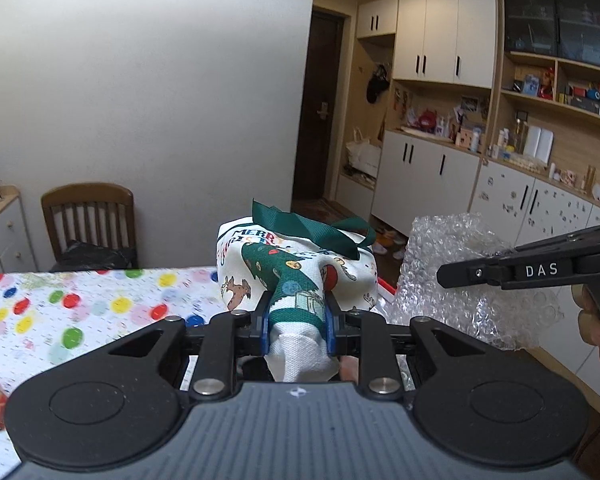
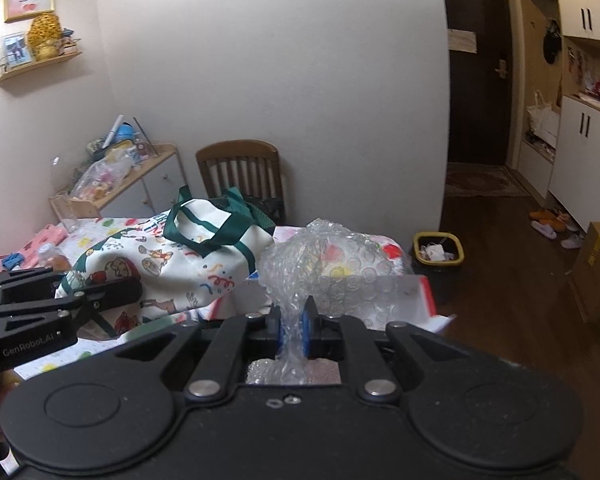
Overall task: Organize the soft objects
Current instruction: 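Lift and carry the tote and bubble wrap over the shoebox with both grippers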
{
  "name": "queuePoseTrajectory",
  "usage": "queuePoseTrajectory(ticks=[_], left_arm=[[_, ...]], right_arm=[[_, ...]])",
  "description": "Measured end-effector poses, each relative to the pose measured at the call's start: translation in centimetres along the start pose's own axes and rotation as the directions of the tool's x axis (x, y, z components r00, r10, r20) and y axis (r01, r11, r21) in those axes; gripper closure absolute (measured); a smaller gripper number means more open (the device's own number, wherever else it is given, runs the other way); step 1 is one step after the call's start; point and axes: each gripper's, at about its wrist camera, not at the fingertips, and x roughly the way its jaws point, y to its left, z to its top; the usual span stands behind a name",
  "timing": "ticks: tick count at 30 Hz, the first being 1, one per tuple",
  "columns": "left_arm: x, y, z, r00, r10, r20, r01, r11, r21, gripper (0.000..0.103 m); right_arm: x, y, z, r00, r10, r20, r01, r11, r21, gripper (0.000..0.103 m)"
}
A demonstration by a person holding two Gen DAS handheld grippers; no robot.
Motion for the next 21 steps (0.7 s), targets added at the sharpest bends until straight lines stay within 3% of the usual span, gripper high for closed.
queuePoseTrajectory(ticks=[9,21], left_arm=[[4.9,-1.5,-1.4,0.996,-0.003,-0.093,0.000,1.000,-0.026,0.080],[9.9,-1.9,-3.7,0.980,0.047,-0.195,-0.050,0.999,-0.009,0.080]], right_arm=[[3.1,-3.6,-1.4,0.997,-0.015,-0.072,0.016,1.000,0.018,0.096],[9.3,-5.1,-3.6,0.980,-0.035,-0.195,0.037,0.999,0.006,0.096]])
